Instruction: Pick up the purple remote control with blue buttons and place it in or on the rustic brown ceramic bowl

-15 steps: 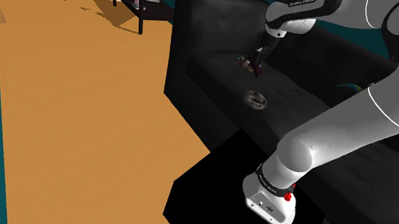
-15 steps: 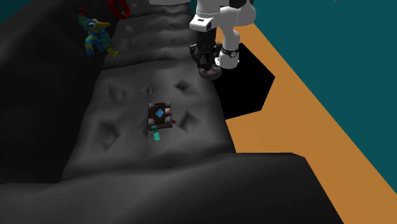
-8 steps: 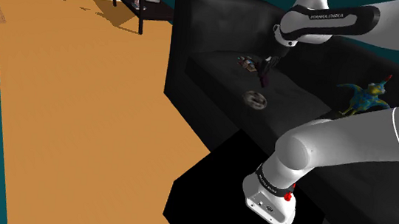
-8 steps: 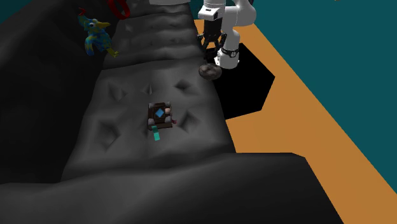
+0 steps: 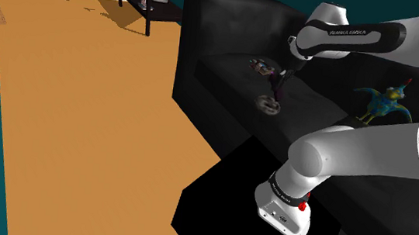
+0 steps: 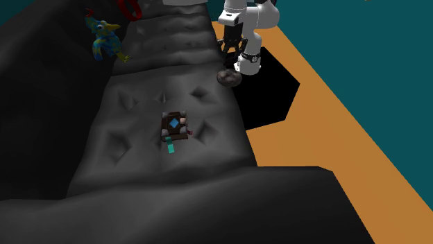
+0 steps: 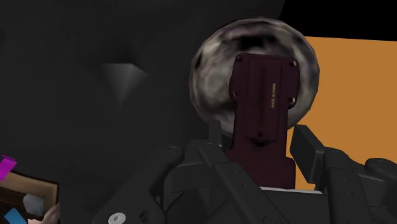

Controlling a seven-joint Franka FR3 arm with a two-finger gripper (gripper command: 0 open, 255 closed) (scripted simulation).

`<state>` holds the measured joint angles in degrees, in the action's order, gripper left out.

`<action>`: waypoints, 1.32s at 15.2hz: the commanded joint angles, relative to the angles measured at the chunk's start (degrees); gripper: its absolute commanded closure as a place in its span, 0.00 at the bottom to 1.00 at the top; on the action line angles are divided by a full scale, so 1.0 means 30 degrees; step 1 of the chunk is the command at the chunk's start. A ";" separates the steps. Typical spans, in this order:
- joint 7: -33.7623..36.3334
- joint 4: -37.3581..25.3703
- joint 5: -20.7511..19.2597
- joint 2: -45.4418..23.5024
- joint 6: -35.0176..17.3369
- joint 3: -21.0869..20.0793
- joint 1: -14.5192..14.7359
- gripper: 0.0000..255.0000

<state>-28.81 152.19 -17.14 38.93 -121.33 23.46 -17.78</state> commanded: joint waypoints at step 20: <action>0.0044 0.1762 -0.0529 -0.1344 -0.3108 0.0760 -0.0106 0.00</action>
<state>-28.68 157.48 -18.73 34.90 -130.66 25.74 -18.10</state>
